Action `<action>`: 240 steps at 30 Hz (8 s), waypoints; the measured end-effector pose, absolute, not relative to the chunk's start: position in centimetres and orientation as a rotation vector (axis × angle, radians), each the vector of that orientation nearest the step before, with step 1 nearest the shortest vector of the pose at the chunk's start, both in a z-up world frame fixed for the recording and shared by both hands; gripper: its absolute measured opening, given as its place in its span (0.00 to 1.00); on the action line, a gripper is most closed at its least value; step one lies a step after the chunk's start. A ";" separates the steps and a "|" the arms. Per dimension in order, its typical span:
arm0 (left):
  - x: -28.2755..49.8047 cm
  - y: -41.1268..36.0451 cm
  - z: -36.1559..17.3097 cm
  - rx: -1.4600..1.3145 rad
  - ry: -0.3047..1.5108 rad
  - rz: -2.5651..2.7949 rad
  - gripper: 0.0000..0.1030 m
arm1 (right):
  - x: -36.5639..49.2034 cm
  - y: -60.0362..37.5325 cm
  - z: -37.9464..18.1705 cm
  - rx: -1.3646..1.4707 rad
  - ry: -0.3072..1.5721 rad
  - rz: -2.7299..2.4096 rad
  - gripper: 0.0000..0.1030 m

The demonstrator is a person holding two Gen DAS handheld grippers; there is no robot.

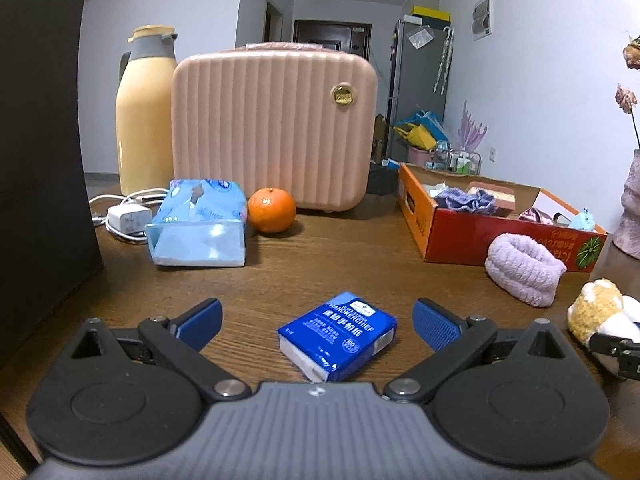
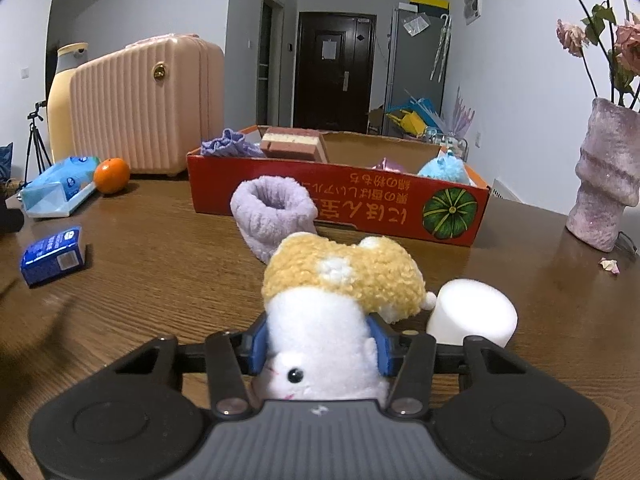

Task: Organize soft objects
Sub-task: 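Lower the right tool onto the sheep plush and close while the left tool approaches the blue tissue pack, then close the left tool on the blue tissue pack while the right tool holds the sheep, then lift the tissue pack and sheep plush and carry them over the red box, then open both tools to drop the tissue pack and sheep plush into the box, then move both tools back from the box toward the white round sponge and wristband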

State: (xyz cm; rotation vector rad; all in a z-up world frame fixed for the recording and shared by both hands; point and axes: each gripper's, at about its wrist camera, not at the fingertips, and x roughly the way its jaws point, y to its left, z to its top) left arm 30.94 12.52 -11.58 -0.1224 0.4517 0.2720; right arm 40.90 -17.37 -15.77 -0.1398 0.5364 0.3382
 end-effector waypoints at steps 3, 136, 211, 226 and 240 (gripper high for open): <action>31.3 13.1 -11.9 -0.129 0.473 0.269 1.00 | 40.4 -17.4 -15.6 -0.135 0.505 0.332 0.47; 51.7 1.0 -7.9 -0.225 0.234 0.201 0.69 | 55.2 -18.8 -10.0 -0.007 0.172 0.201 0.48; 50.8 1.6 -9.3 -0.211 0.288 0.246 1.00 | 54.0 -20.7 -11.6 -0.062 0.372 0.160 1.00; 45.1 1.2 -9.8 -0.182 0.325 0.215 1.00 | 47.8 -23.3 -13.0 -0.087 0.417 0.161 1.00; 40.7 0.6 -10.3 -0.160 0.369 0.181 1.00 | 43.8 -25.3 -14.0 -0.076 0.468 0.150 1.00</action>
